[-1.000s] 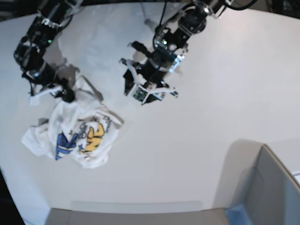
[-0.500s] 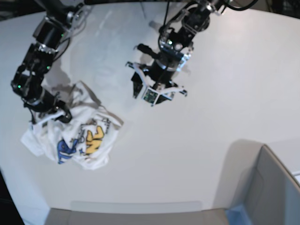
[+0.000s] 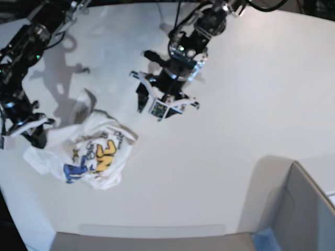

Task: Layout the t-shirt on the table in an organized manner, then fold the t-shirt properly

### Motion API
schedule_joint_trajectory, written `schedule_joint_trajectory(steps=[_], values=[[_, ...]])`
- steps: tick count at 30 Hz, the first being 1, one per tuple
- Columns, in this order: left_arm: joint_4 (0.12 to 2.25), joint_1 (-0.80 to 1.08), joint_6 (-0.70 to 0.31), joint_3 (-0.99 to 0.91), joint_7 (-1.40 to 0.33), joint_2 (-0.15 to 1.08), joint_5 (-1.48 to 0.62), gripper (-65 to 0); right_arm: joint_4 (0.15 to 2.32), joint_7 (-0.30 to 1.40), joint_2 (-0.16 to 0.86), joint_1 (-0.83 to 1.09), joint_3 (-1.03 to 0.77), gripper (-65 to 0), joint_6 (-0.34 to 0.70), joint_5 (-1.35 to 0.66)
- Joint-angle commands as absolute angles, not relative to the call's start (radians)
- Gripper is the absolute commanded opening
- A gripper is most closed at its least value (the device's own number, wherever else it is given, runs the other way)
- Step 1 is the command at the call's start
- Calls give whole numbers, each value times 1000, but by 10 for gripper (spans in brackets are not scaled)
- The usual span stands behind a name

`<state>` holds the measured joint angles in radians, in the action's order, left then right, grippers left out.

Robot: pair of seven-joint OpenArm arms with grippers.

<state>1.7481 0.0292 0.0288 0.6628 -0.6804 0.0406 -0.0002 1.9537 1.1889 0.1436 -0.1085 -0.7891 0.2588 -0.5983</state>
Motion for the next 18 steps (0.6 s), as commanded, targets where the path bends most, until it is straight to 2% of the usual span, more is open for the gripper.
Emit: schedule_joint_trajectory(steps=[1, 8, 13, 18], values=[[1744, -7, 27, 665, -657, 13, 2, -317, 1980, 1165, 162, -127, -829, -650, 260, -608], [1527, -133, 27, 661, -657, -116, 1, -316, 2005, 1167, 163, -87, -1093, -650, 260, -714], [1440, -177, 27, 667, -644, -143, -1, -315, 2002, 1167, 199, 2, -1139, -650, 260, -727], [1342, -211, 27, 661, -542, -143, -1, -315, 2000, 1165, 199, 56, -1201, -650, 260, -728]])
